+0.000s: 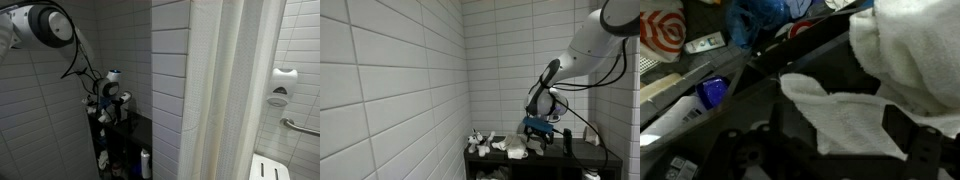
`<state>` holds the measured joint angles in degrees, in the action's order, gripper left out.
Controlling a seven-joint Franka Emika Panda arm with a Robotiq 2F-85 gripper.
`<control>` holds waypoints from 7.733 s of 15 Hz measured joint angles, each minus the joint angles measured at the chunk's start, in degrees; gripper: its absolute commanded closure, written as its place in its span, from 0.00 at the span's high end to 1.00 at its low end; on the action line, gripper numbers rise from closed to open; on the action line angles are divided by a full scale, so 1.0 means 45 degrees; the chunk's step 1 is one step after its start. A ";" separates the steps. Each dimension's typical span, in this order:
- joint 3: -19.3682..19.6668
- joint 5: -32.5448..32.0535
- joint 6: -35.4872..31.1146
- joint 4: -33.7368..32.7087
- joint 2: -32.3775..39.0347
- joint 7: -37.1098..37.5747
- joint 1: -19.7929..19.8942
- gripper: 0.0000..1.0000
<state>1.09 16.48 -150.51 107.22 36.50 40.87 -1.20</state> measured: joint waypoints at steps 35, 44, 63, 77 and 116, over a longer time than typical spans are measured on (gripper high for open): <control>0.0350 -0.0332 0.0092 0.0189 0.0140 -0.3671 0.0486 0.00; 0.0402 0.0049 0.0092 -0.0222 0.0112 -0.3679 0.1395 0.00; 0.0905 0.0076 0.0589 -0.0435 0.0221 -0.3674 0.1830 0.00; 0.0913 0.0731 0.1367 -0.1088 0.0893 -0.3685 0.2449 0.27; 0.0951 0.0461 -0.3670 0.3159 -0.3436 -0.4649 0.0647 1.00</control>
<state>5.37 18.55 -167.02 121.43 21.04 19.95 1.71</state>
